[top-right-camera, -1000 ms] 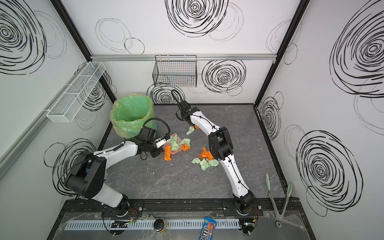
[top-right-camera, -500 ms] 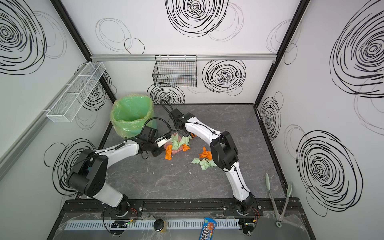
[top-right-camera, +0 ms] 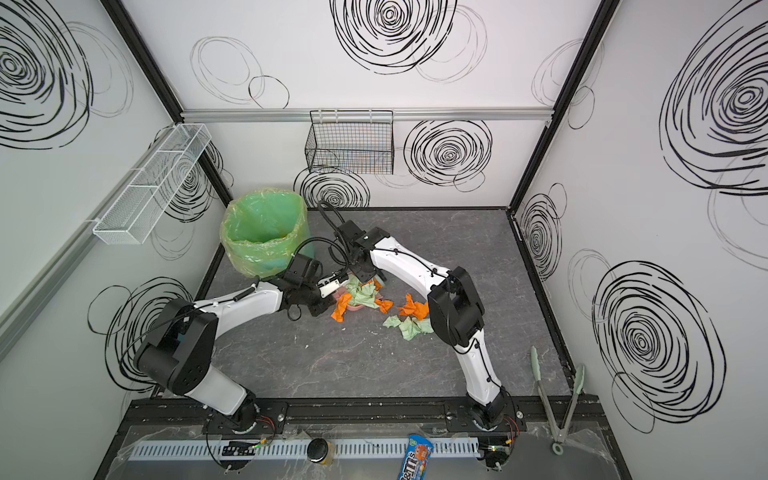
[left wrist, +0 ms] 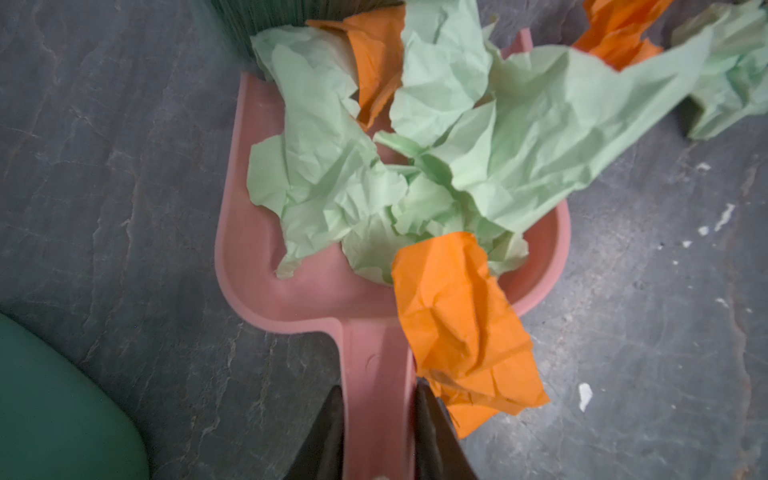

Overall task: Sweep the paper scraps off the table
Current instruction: 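Brush more scraps into the pink dustpan with the right gripper, then lift the loaded dustpan with the left gripper over the wastebasket while the right withdraws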

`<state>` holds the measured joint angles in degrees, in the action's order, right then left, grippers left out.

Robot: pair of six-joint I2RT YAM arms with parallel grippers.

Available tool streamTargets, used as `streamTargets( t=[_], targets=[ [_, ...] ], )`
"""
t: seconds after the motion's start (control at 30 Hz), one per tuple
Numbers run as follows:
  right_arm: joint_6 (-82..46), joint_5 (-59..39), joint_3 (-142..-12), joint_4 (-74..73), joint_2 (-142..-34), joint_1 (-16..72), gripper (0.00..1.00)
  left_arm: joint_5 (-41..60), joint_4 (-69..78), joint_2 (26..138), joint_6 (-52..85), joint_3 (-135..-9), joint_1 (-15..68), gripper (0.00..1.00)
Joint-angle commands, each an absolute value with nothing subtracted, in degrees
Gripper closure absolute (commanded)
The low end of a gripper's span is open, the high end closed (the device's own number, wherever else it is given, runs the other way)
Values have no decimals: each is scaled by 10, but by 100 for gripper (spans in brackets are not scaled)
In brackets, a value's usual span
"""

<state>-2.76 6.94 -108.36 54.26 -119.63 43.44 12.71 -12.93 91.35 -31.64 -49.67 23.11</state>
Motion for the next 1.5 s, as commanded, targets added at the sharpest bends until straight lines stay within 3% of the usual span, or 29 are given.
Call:
streamTargets(
  t=[0.0,0.67,0.87,1.27,1.47],
  targets=[
    [-66,34,-1073,583,-1153,446,100,146,-120,908,-307,-499,233,100],
    [-158,184,-981,617,-938,450,100,223,-123,868,-297,-501,233,100],
    [-172,185,-897,587,-846,418,100,231,-146,841,-301,-518,231,100],
    [-168,129,-707,509,-706,347,100,266,-323,756,-351,-657,190,100],
    [-168,118,-676,499,-677,338,100,328,-458,762,-404,-791,117,100]
  ],
)
